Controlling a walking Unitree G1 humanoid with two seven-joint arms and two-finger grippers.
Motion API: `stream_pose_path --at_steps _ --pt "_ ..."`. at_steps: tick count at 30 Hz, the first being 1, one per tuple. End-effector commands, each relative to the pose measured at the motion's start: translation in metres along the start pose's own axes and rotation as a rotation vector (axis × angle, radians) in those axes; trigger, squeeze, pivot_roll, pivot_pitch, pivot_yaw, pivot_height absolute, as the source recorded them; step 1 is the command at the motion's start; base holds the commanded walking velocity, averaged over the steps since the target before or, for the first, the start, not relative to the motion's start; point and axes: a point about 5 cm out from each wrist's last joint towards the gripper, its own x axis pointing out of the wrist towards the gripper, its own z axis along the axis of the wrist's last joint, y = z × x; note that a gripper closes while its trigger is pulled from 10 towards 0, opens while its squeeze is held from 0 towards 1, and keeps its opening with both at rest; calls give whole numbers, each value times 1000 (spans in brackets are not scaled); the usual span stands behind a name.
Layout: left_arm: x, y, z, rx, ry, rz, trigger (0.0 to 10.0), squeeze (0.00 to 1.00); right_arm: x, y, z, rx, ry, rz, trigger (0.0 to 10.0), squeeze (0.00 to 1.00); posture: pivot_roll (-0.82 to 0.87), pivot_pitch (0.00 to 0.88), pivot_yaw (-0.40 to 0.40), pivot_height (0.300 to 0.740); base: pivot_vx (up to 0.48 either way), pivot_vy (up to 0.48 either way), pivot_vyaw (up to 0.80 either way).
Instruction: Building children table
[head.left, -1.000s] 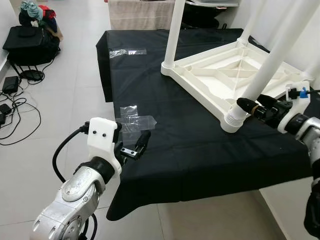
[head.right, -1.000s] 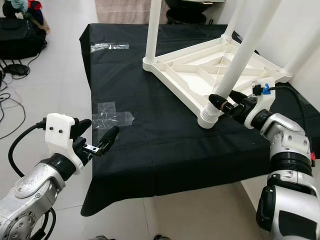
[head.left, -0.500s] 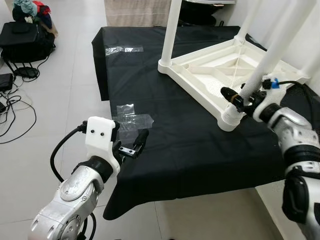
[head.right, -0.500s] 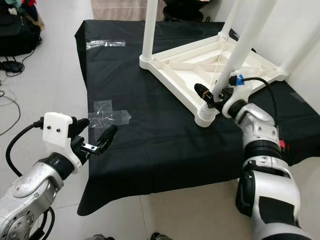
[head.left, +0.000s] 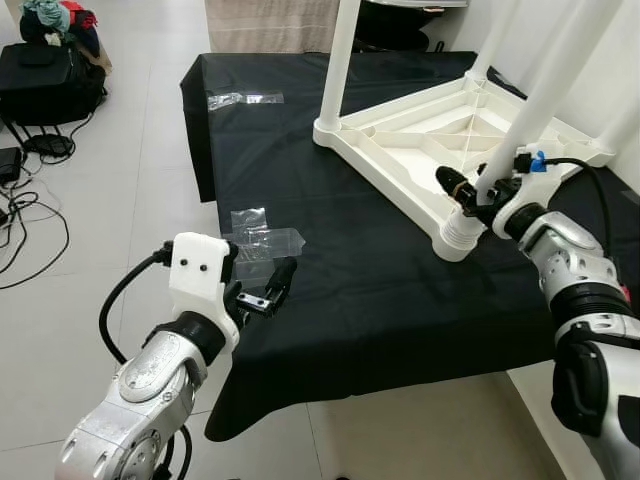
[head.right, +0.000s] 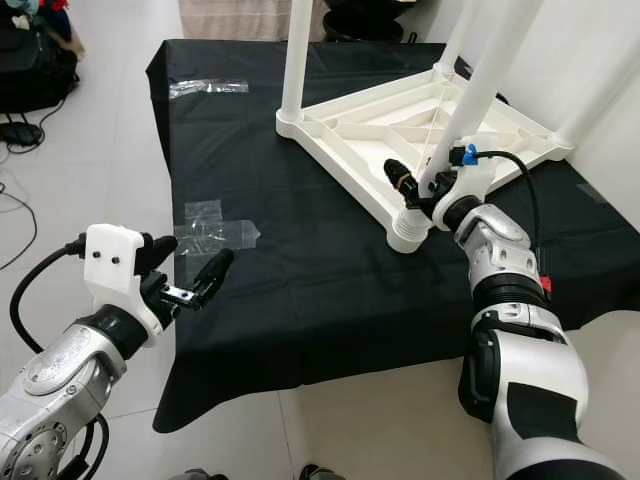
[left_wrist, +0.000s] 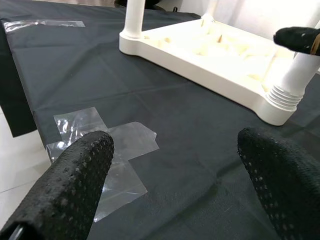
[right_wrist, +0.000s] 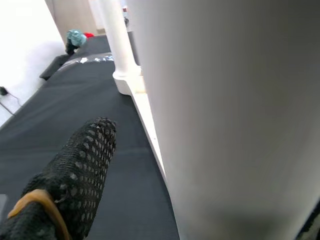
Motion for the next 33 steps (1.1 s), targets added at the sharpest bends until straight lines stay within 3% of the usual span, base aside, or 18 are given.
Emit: stream_pose_path --at_steps 1,3,4,5,8,9,22,26,29,30,31,32,33 --pt "-2 -4 0 -6 2 -8 10000 0 2 6 -6 36 9 57 10000 0 73 172 -120 740 0 0 0" --pt "-2 -4 0 -3 3 -10 10000 0 2 10 -1 63 -12 145 10000 0 74 167 -116 740 0 0 0" --pt "-2 -4 0 -2 3 -12 10000 0 2 10 2 63 -20 152 10000 0 76 165 -117 740 0 0 0" --pt "-2 -4 0 -1 3 -13 10000 0 3 9 4 66 -18 142 9176 0 75 164 -118 740 0 0 0" --pt "-2 -4 0 1 3 -14 10000 0 4 8 5 73 -15 127 9176 0 75 164 -118 740 0 0 0" --pt "-2 -4 0 1 2 -14 10000 0 4 9 6 65 -22 133 0 0 77 163 -117 740 0 0 0" --pt "-1 -2 1 5 2 -10 10000 0 6 20 6 90 -44 268 0 0 79 166 -116 740 0 0 0" --pt "-1 -1 1 7 1 -5 10000 0 3 32 2 125 -2 478 0 0 79 168 -119 740 0 0 0" --pt "-1 -1 1 8 1 -4 10000 0 2 35 1 127 7 515 0 0 79 168 -119 740 0 0 0" --pt "-1 -1 1 8 -2 -1 10000 0 8 34 2 44 -5 400 0 0 80 173 -122 740 0 0 0" --pt "-1 -1 1 8 -2 -1 10000 0 8 34 2 44 -5 400 0 0 80 173 -122 740 0 0 0" --pt "-1 0 2 9 -4 4 10000 0 16 22 3 -58 -14 81 0 0 75 175 -119 740 0 0 0" --pt "-1 0 2 9 -4 4 10000 0 16 22 3 -58 -14 81 0 0 75 175 -119 740 0 0 0"
